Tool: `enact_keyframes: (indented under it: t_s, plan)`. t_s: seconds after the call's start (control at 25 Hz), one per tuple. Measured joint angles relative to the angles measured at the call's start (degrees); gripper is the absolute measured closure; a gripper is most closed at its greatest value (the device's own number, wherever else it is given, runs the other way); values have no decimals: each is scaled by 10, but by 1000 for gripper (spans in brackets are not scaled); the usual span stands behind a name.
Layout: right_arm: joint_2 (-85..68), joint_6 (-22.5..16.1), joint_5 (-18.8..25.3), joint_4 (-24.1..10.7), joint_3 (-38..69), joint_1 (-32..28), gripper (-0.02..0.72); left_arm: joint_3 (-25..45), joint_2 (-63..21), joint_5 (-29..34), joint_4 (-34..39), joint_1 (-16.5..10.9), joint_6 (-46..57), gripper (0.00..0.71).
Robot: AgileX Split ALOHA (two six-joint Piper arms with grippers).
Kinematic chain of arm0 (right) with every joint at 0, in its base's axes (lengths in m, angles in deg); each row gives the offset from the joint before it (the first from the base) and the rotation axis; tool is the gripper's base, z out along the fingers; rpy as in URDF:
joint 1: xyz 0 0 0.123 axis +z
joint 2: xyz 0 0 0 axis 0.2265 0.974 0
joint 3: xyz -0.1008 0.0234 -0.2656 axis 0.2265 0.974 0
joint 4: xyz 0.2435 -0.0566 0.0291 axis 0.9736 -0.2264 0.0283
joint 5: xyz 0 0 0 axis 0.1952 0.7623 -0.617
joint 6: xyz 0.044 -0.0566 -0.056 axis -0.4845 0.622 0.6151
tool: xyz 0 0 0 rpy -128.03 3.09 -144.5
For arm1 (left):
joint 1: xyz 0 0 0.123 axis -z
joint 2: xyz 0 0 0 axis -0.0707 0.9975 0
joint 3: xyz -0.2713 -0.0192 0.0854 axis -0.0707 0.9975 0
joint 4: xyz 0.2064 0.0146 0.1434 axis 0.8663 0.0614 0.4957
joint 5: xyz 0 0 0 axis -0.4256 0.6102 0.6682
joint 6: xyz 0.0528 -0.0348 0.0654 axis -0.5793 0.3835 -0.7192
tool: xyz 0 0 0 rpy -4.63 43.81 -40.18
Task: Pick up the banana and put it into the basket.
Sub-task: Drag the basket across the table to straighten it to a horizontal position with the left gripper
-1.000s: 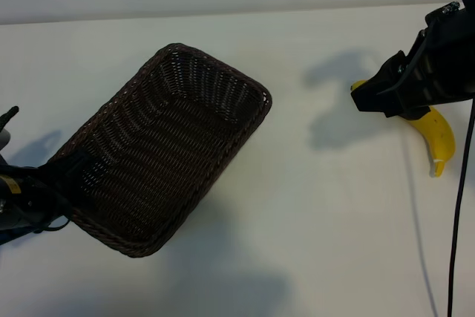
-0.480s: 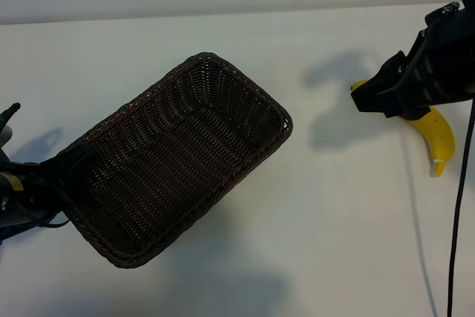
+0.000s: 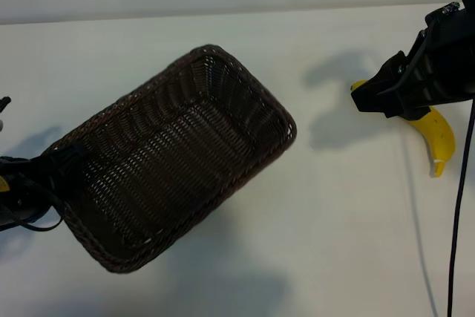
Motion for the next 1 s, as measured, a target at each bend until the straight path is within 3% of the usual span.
enact_keyframes:
  t_s: [0.12, 0.36, 0.48, 0.8, 1.0]
  plan:
    - [0, 0, 0, 0, 0, 0, 142, -26, 0, 37, -54, 0, -88, 515]
    - [0, 0, 0, 0, 0, 0, 142, -109, 16, 81, -232, 0, -316, 515]
    - [0, 0, 0, 0, 0, 0, 142, -145, 49, 102, -279, 0, -380, 515]
    - [0, 0, 0, 0, 0, 0, 142, -233, 149, 155, -295, 0, -454, 515]
    - [0, 0, 0, 0, 0, 0, 143, -339, 231, 216, -290, 0, -488, 515]
